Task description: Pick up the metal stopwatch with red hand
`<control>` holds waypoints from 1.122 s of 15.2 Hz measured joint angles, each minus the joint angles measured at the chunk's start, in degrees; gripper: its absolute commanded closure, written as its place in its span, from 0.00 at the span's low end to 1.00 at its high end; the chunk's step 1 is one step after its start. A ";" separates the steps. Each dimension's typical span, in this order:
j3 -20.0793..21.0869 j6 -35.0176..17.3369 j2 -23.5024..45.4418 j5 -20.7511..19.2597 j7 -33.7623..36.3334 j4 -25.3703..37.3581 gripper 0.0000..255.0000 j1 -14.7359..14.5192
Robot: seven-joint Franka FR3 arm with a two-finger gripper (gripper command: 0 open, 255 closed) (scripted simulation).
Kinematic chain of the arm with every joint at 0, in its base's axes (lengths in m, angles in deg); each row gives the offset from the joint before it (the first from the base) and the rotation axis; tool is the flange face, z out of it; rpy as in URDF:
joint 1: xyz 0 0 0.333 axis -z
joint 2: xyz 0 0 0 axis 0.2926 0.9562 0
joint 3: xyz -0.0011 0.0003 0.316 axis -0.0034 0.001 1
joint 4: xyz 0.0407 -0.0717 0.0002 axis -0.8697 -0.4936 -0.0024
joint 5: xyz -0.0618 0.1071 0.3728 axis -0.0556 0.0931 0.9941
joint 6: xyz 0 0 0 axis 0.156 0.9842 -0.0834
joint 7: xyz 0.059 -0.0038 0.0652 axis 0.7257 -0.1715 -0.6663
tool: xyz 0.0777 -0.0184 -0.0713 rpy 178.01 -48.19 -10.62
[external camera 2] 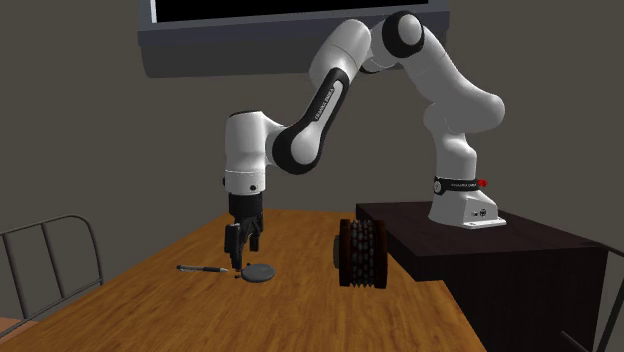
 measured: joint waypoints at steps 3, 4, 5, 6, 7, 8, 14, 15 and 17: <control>-0.26 -1.37 2.39 -0.21 0.11 1.03 0.00 -0.15; -0.36 -1.90 3.27 -0.29 0.29 1.40 0.00 -0.34; -0.39 -1.97 3.75 -0.31 0.25 1.78 0.00 -0.33; -0.41 -2.13 3.88 -0.32 0.27 1.77 1.00 -0.34; -0.42 -2.20 3.94 -0.33 0.27 1.76 1.00 -0.34; -0.43 -2.24 3.97 -0.34 0.28 1.76 1.00 -0.35; -0.43 -2.28 4.00 -0.34 0.29 1.76 1.00 -0.36; -0.43 -2.28 4.00 -0.34 0.29 1.76 1.00 -0.36; -0.40 -2.08 3.69 -0.32 0.26 1.64 1.00 -0.32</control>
